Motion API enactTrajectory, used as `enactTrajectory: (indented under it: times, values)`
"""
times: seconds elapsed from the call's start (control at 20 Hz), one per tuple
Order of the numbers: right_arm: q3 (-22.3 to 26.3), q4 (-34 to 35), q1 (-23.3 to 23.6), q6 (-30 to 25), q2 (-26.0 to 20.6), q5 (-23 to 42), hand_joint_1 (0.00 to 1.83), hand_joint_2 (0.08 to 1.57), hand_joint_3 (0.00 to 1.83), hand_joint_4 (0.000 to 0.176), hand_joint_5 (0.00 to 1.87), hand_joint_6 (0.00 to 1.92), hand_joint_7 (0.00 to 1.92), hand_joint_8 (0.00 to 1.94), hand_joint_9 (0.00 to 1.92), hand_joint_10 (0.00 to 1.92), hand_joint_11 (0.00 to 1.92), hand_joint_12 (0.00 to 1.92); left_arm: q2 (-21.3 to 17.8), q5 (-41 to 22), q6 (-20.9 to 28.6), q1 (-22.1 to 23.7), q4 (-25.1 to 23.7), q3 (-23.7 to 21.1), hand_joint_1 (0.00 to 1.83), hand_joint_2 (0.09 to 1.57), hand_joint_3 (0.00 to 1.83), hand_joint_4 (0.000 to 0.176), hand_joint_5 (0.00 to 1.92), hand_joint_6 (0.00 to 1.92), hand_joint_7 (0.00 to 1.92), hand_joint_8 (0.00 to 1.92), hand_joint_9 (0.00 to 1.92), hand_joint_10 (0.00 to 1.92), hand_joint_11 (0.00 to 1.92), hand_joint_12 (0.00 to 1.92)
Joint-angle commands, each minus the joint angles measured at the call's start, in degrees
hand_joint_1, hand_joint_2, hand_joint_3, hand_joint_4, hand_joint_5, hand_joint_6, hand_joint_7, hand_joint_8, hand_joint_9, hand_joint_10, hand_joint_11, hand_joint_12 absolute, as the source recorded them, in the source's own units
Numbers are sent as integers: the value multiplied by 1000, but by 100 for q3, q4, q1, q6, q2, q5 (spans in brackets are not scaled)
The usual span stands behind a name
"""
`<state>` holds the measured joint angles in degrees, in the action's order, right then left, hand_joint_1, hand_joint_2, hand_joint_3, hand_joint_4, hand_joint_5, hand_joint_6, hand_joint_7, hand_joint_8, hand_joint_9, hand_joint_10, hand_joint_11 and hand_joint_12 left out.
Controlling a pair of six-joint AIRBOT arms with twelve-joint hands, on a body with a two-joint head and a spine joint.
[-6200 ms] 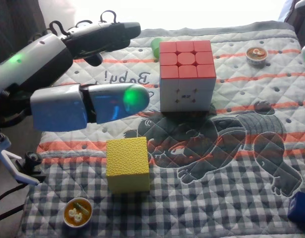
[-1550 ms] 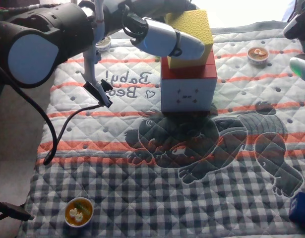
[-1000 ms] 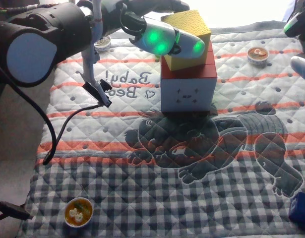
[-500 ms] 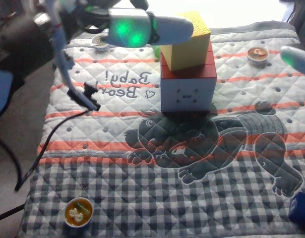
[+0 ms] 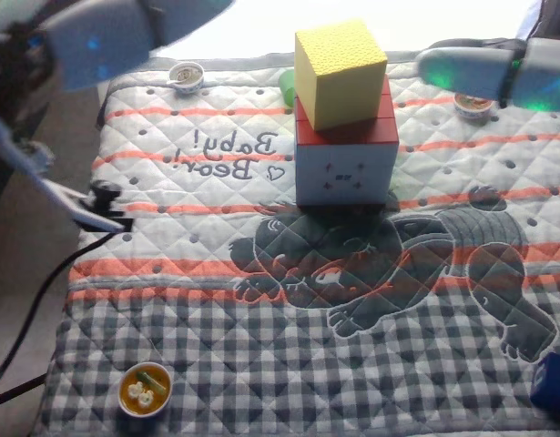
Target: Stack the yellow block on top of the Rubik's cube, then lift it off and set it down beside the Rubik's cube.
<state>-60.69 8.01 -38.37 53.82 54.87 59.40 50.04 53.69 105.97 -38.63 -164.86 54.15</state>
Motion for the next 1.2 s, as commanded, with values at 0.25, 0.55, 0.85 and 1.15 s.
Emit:
enactTrajectory:
  times: [0.25, 0.55, 0.85, 1.15]
  values:
    - [-467, -29, 631, -21, 444, -181, 357, 807, 0, 0, 142, 31, 185, 29, 207, 78, 0, 1122, -179, 1348, 42, -402, 254, -249, 346, 1195, 4, 83, 154, 2, 395, 15, 263, 445, 0, 1355]
    - [-1061, -26, 998, -21, 986, -1187, 372, 780, 0, 0, 156, 28, 123, 12, 61, 24, 38, 21, -183, 1585, 43, -620, 424, -342, 363, 1261, 0, 32, 202, 1, 511, 9, 391, 276, 0, 1309]
    - [-1324, -24, 1004, -21, 1285, -1703, 382, 935, 11, 0, 141, 1, 103, 0, 80, 1, 0, 509, -177, 1703, 44, -720, 466, -393, 376, 1275, 1, 9, 201, 4, 523, 5, 441, 210, 0, 1320]
    - [-1456, -29, 1000, -21, 1432, -2025, 418, 1108, 21, 0, 192, 6, 243, 10, 240, 38, 0, 801, -175, 1788, 44, -761, 463, -434, 426, 1273, 0, 20, 221, 7, 528, 4, 451, 189, 0, 1316]
